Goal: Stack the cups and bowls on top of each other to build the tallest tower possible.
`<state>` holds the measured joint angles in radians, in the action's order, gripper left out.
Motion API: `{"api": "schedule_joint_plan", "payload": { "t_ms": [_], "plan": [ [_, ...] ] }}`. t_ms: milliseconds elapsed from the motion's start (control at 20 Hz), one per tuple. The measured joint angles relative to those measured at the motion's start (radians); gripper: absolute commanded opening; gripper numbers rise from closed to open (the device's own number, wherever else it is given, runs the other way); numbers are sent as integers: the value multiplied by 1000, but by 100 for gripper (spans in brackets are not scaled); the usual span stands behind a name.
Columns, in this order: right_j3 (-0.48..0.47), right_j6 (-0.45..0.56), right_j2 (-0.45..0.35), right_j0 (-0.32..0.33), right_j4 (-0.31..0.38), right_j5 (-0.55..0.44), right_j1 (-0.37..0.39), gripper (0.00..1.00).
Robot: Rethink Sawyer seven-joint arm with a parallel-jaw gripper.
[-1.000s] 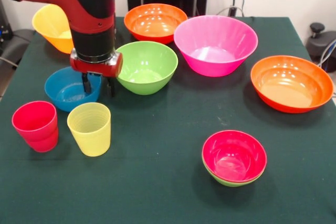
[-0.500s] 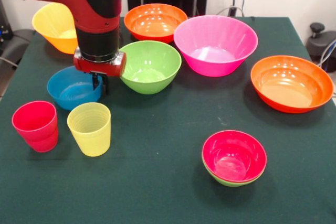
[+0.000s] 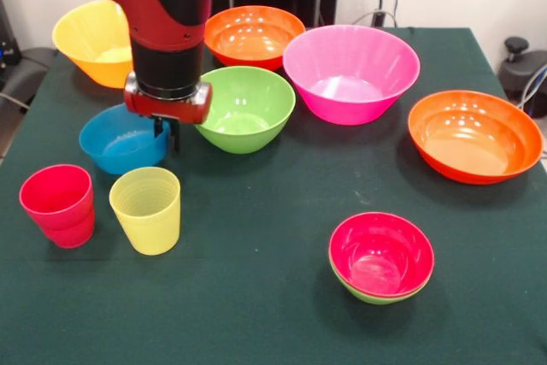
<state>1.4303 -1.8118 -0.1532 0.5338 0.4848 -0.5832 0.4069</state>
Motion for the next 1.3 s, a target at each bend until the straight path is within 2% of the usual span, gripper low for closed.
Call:
{"api": "schedule_joint_plan", "payload": {
  "t_ms": [100, 450, 600, 950, 1150, 1300],
  "plan": [
    [-8, 0, 3, -14, 0, -30, 7, 0],
    [-69, 0, 16, -87, 0, -227, 48, 0],
    [-125, 0, 23, -128, 0, -352, 65, 0],
    [-254, 0, 27, -191, 0, -543, 74, 0],
    [-326, 0, 27, -218, 0, -605, 68, 0],
    [-352, 0, 27, -229, -3, -608, 63, 0]
  ]
}}
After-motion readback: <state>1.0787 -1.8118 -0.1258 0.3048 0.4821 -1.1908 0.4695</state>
